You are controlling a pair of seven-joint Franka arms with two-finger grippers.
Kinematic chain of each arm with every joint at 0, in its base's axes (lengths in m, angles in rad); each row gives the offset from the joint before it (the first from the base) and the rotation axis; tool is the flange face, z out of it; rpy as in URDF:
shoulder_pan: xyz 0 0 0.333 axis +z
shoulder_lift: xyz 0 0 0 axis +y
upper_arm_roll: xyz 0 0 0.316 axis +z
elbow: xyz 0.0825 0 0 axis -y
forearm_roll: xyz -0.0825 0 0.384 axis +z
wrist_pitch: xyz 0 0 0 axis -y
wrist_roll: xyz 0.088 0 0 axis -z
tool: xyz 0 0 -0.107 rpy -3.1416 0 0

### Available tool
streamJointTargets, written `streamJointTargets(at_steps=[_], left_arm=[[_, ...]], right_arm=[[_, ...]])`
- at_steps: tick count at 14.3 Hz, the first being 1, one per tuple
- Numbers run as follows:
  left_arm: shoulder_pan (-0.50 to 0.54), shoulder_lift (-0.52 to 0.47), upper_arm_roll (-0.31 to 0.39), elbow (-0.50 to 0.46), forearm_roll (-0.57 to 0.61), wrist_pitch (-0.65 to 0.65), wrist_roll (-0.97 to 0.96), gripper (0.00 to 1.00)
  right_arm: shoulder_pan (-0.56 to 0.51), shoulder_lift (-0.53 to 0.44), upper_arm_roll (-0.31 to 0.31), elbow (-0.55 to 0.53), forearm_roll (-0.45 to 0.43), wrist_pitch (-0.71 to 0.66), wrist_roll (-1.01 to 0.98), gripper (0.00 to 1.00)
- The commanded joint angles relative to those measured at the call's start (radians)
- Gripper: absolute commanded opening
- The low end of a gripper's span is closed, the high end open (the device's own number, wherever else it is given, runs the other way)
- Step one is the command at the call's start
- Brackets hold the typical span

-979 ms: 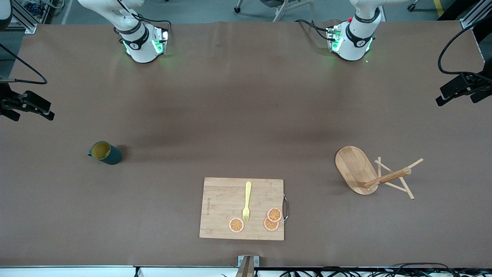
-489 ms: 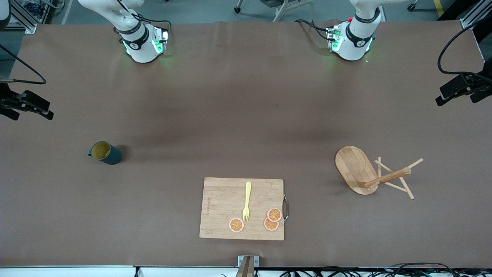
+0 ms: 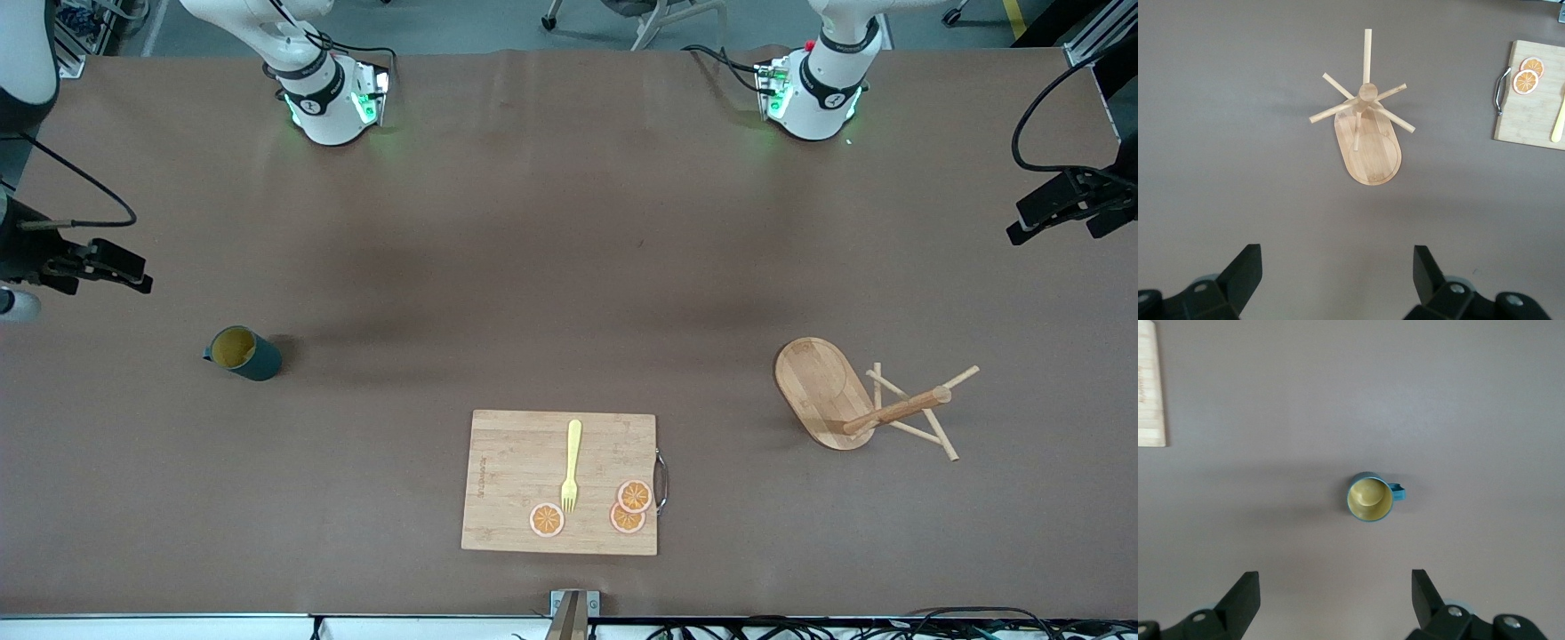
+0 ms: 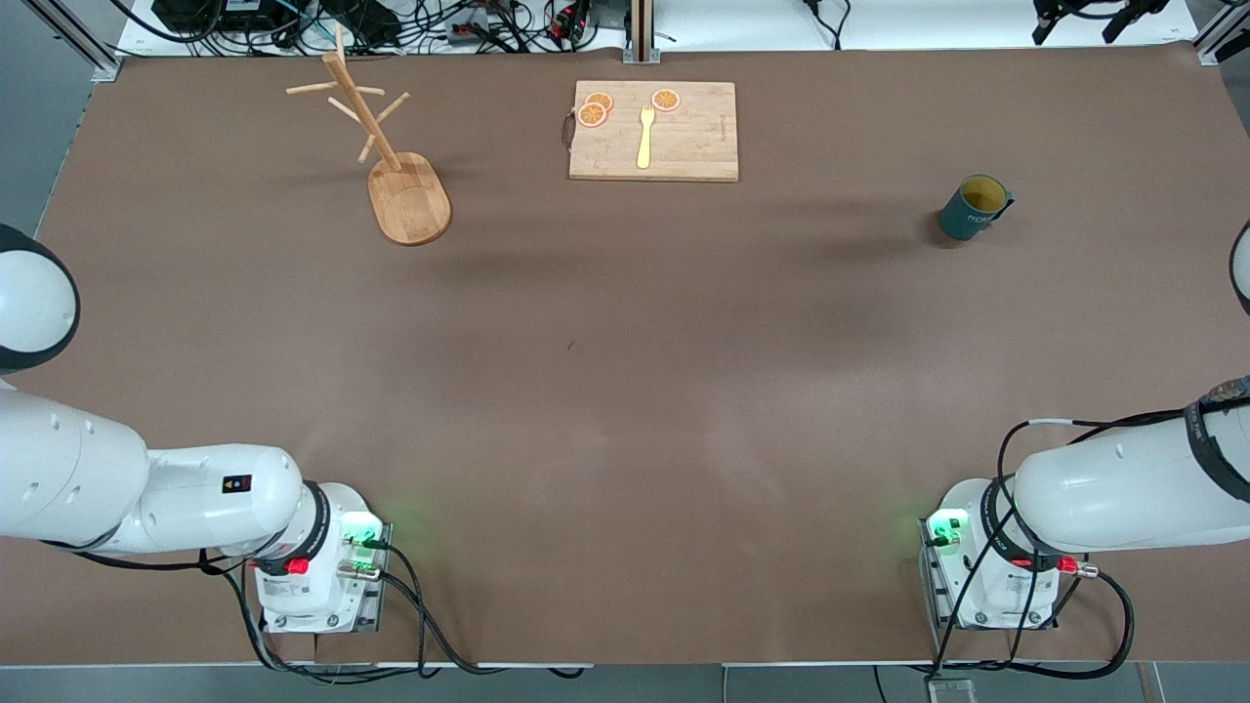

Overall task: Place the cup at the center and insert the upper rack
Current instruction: 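Move the right gripper down to the teal mug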

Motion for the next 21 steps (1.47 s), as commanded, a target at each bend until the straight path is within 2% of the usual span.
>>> streamJointTargets(at_steps=[1,11,18,21], left_arm=[[-0.005,-0.005,-0.002,0.004,0.013,-0.001,-0.004,1.00],[-0.005,-0.005,-0.003,0.004,0.018,-0.001,-0.004,1.00],[-0.005,-0.005,-0.003,0.004,0.018,-0.001,-0.004,1.00],[-0.005,-0.005,-0.003,0.004,0.018,-0.001,-0.005,1.00]], right_arm=[[-0.026,0.024,0.003,0.003,0.002,0.005,-0.011,1.00],[-0.003,0.232,0.008,-0.005,-0.006,0.034,0.000,1.00],[0.002,0.329,0.008,-0.037,0.004,0.083,-0.001,1.00],[0.002,0.338,0.008,-0.091,0.004,0.112,-0.017,1.00]])
